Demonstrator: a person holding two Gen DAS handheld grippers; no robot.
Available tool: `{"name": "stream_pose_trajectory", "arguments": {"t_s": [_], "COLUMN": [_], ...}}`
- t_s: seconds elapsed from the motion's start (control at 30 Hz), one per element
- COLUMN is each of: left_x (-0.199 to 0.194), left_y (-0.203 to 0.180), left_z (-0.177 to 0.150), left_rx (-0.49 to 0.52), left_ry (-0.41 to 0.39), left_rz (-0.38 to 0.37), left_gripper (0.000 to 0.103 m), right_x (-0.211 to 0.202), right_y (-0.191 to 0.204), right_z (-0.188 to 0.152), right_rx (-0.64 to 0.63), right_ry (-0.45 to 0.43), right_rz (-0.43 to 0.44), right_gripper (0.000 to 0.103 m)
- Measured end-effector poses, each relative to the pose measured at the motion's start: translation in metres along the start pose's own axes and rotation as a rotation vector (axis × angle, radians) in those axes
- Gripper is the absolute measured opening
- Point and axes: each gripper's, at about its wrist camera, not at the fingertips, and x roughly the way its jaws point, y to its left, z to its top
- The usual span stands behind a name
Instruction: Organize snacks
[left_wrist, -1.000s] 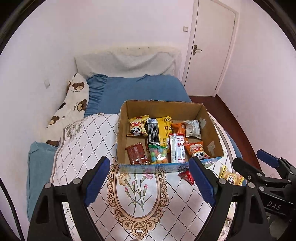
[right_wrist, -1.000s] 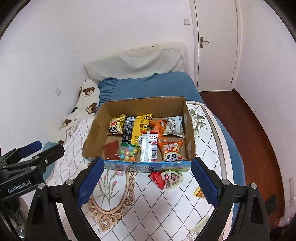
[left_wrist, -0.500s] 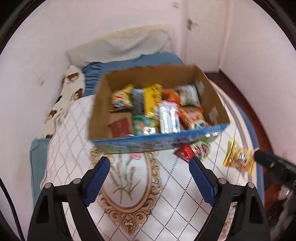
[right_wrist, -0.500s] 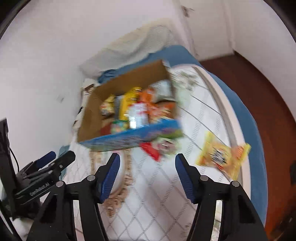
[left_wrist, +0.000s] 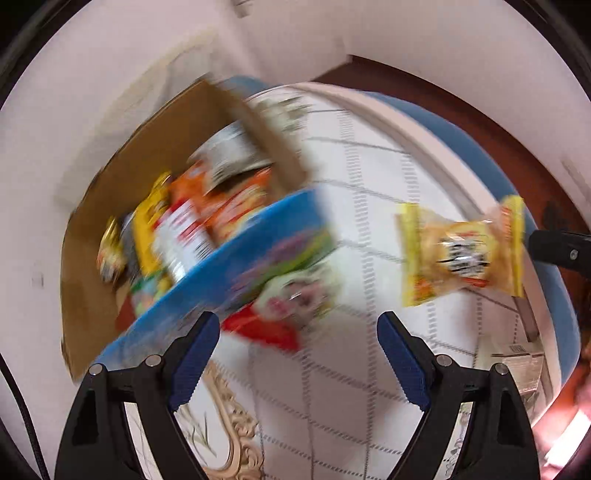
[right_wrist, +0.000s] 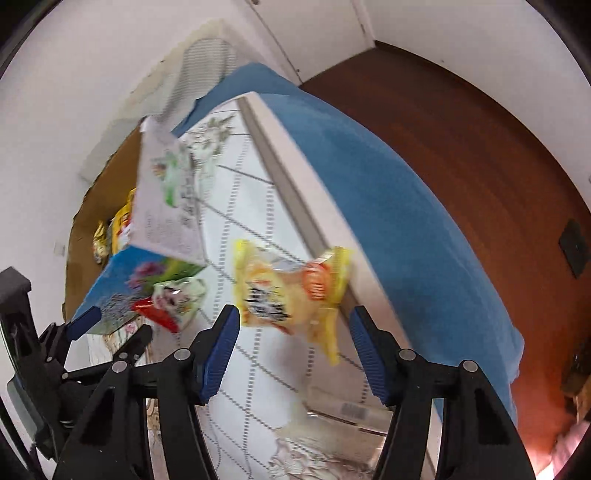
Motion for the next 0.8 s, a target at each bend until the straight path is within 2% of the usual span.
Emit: {"name": "stream_pose_trajectory", "arguments": {"t_s": [0.1, 0.27, 0.33, 0.47, 0.57, 0.67, 0.77, 0.8], "left_x": [0.002, -0.007, -0.004, 0.013, 0.036, 0.055, 0.060, 0.060], "left_y": [-0.041, -0.108, -0.129, -0.161, -0.180, -0.194, -0.196, -0.193], "left_z": [0.006, 0.017, 0.020, 0.023, 0.019, 0.013, 0.017, 0.018], "left_rx": [0.196, 0.627, 0.766, 0.984, 1.091, 1.146, 1.095, 1.057], "left_ry": [-0.038, -0.132, -0.128, -0.098, -0.005, 0.031, 0.044, 0.061], "left_rz": [0.029, 0.101, 0.096, 0.099, 0.066, 0.075, 0.026, -0.012], "left_gripper": [0.087, 0.087, 0.087, 0.087, 0.089, 0.089, 0.082, 0.071], "right_x": [0.002, 0.005, 0.006, 0.018, 0.030, 0.038, 0.045, 0.048], "right_y": [-0.033, -0.081, -0.098, -0.126, -0.133, -0.137, -0.139, -0.138], "right_z": [-0.014, -0.053, -0.070, -0.102, -0.121, -0.138, -0.151, -0.152], "right_rx": [0.081, 0.269, 0.359, 0.601, 0.703, 0.772, 0.815, 0.825], "right_ry": [0.035, 0.065, 0.077, 0.134, 0.181, 0.220, 0.251, 0.253], "right_rz": [0.002, 0.044, 0.082, 0.247, 0.306, 0.353, 0.397, 0.402], "right_gripper": [0.065, 0.065, 0.065, 0.065, 0.065, 0.071, 0.072, 0.075]}}
